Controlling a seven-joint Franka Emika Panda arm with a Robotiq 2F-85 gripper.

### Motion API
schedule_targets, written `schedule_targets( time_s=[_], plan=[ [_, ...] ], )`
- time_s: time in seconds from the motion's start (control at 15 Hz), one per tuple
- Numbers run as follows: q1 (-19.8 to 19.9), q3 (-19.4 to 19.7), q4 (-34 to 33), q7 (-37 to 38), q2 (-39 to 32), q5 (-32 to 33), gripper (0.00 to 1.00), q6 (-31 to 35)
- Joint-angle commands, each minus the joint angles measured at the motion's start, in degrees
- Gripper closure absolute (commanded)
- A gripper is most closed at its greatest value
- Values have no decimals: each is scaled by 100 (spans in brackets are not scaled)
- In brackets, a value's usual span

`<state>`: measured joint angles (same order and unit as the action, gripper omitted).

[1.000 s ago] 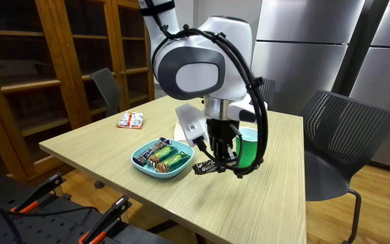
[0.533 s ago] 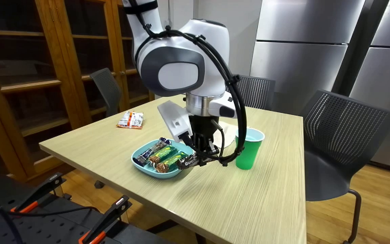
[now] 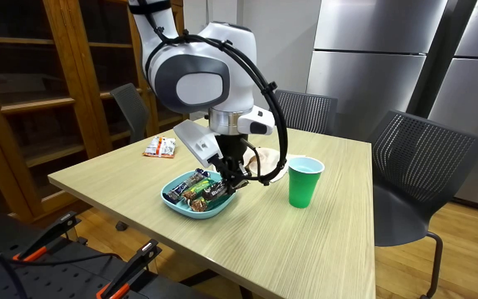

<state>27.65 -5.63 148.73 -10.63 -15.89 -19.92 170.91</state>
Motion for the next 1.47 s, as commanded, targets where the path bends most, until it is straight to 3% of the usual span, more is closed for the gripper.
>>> schedule_targets(
  time_s=[0.0,0.6,1.4],
  plan=[
    [-138,-199,295,-241,322,120,96,123],
    [-533,-312,176,-353,146,369,96,178],
    [-893,101,120,-241,-51,1095,96,383]
  ],
)
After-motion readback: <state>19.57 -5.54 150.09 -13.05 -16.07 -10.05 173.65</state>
